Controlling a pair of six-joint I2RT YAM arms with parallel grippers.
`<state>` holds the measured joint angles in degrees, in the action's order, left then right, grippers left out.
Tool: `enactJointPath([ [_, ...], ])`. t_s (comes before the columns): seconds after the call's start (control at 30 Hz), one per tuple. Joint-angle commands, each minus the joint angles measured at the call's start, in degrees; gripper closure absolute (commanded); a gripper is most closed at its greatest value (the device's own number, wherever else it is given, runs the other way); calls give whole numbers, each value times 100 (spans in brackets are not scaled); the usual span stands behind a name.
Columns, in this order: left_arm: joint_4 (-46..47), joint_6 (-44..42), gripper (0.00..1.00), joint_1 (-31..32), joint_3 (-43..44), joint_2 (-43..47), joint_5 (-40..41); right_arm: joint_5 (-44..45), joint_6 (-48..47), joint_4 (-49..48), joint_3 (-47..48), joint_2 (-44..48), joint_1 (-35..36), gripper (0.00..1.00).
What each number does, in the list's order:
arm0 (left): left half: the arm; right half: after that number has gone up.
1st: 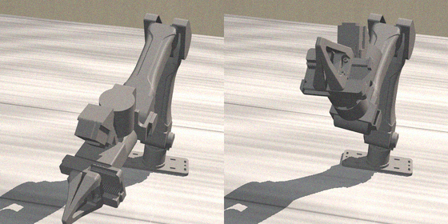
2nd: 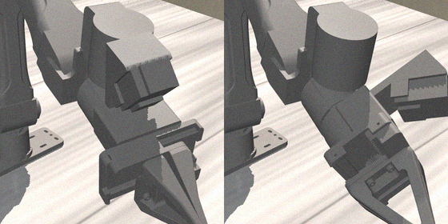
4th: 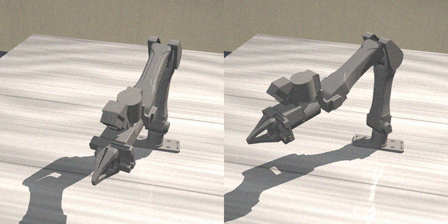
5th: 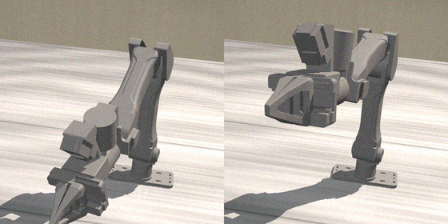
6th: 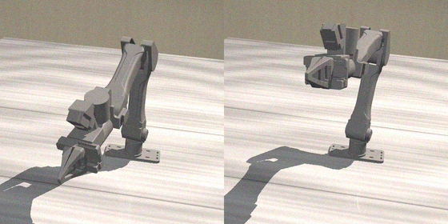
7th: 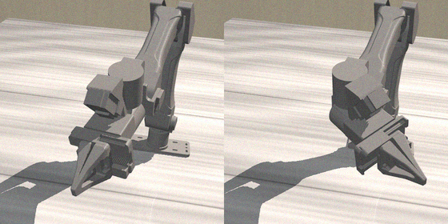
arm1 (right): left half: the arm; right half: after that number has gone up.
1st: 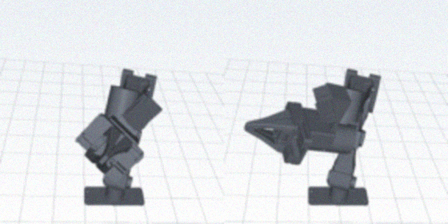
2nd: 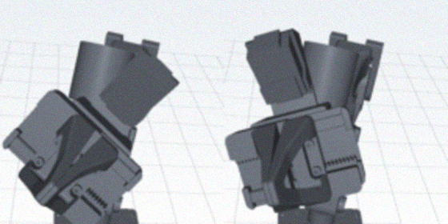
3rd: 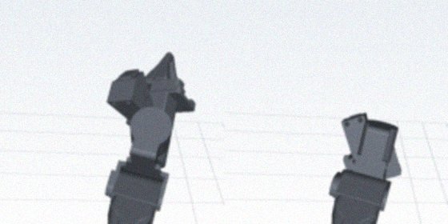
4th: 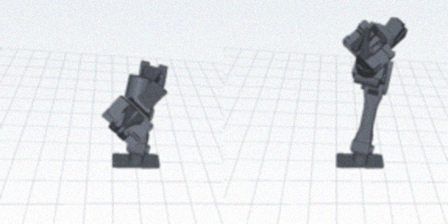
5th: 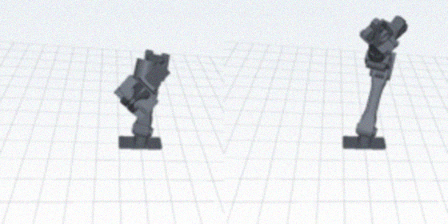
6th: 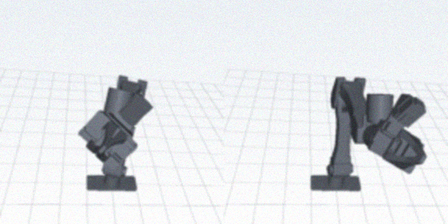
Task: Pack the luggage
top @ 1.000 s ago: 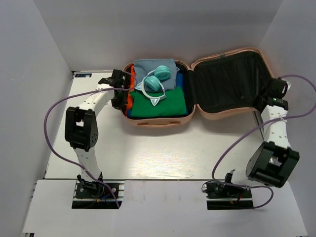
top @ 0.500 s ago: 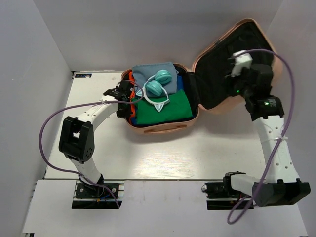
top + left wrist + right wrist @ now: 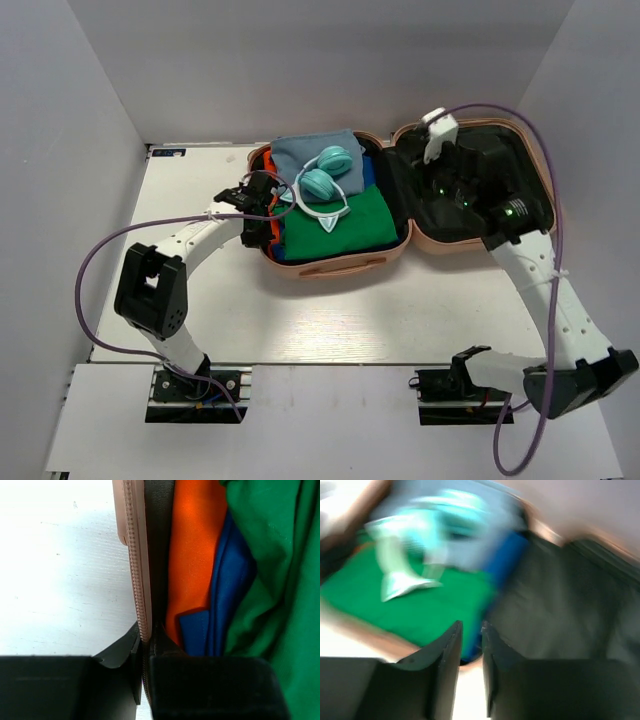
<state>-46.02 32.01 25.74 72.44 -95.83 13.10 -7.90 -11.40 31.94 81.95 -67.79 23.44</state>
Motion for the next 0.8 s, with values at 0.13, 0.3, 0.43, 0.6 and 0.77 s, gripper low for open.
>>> enactJointPath([
  [0.13,-249,51,100,46,112,311,-352,4369,2027,653,488,-1173,-848,21],
  [0.3,-319,-98,100,37,348,144,-387,3657,2897,894,192,-1676,-2472,10],
  [0.43,-390,-168,100,28,455,21,-379,3402,3186,418,-284,-1650,-3518,10],
  [0.6,-408,-283,100,28,516,-58,-353,2575,3653,-196,-469,-2212,-4216,10],
  [0.77,-434,-415,100,28,569,-94,-317,2328,4181,-1287,-944,-2634,-4515,10],
])
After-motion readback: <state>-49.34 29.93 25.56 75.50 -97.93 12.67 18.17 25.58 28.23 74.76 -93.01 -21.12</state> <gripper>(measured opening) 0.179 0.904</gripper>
